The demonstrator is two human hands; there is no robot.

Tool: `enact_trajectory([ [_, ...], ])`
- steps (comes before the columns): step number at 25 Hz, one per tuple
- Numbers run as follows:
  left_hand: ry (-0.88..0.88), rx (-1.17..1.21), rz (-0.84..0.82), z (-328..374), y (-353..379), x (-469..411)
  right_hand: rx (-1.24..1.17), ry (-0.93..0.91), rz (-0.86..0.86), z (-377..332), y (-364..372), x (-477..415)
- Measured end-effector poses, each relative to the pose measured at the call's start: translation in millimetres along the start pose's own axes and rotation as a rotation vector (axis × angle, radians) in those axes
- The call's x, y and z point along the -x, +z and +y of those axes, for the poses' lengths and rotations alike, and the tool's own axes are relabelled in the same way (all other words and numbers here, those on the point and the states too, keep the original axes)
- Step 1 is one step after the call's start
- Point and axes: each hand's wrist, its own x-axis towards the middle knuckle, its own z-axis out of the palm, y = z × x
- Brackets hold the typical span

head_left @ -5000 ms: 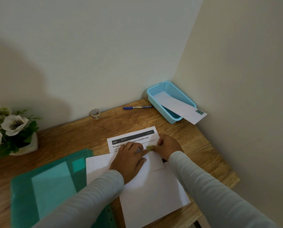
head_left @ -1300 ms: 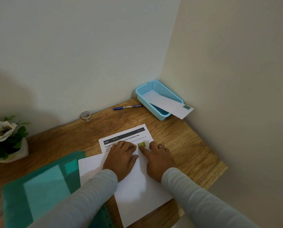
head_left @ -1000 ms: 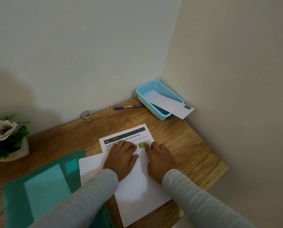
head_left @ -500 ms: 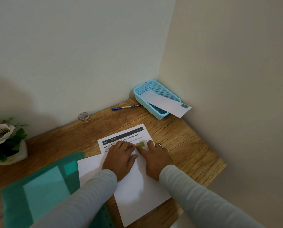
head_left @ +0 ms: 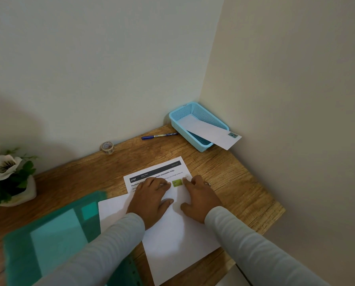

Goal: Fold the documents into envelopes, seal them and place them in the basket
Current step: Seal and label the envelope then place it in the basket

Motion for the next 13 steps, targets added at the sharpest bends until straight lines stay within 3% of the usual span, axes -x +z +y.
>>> enact_trajectory([
  [7,-0.189,-0.291,-0.366,3,-52,-9,-0.071,0.038,-0.003,3,3,-6],
  [13,-0.257,0.091,-0.380,-6,-63,-23,-0.363,0.124,-0.001,2,-10,-8],
])
